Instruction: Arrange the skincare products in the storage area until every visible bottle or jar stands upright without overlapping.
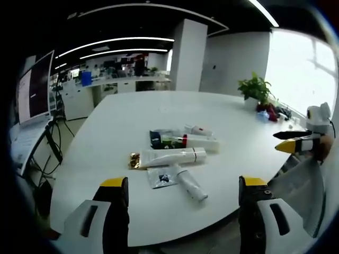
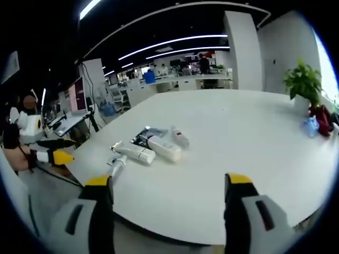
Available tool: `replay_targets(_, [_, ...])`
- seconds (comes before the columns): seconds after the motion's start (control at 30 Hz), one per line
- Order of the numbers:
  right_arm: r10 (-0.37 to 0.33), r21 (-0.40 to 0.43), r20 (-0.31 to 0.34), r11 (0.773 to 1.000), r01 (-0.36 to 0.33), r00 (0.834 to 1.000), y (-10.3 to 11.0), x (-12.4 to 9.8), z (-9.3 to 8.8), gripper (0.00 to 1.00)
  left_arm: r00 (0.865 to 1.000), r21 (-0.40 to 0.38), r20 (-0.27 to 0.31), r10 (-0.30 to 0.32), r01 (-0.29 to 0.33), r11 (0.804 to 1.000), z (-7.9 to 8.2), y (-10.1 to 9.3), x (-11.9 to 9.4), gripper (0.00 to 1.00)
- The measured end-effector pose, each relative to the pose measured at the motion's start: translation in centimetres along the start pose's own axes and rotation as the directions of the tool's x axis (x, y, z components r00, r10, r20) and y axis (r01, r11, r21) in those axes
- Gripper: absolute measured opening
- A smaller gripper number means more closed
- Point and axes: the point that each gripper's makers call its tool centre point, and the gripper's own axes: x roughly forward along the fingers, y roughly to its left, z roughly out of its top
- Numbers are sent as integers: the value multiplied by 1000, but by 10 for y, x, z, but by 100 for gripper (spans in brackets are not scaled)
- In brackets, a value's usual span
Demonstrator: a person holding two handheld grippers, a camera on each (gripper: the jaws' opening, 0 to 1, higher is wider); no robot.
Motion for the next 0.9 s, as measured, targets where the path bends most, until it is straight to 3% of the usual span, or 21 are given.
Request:
replay_targets(0.1, [31,41,-9,999,-31,999,2,1,0,87,1000,1,3,0,0,1000,1,0,0,83])
replay_targets(0.3, [29,77,-3,997,-29,1000,0,1,3,86,1000,1,8,-4,4,1000,2,0,1,83])
replay_targets(0.5, [43,35,-1,998,-43,999,3,7,11,86,1000,1,13,-11,10,1000,4,-1,1,83])
replay_targets(0.9, [32,9,15,999,-32,999,-11,28,30,85,1000,-12,31,1,-1,1000,7,3,1,83])
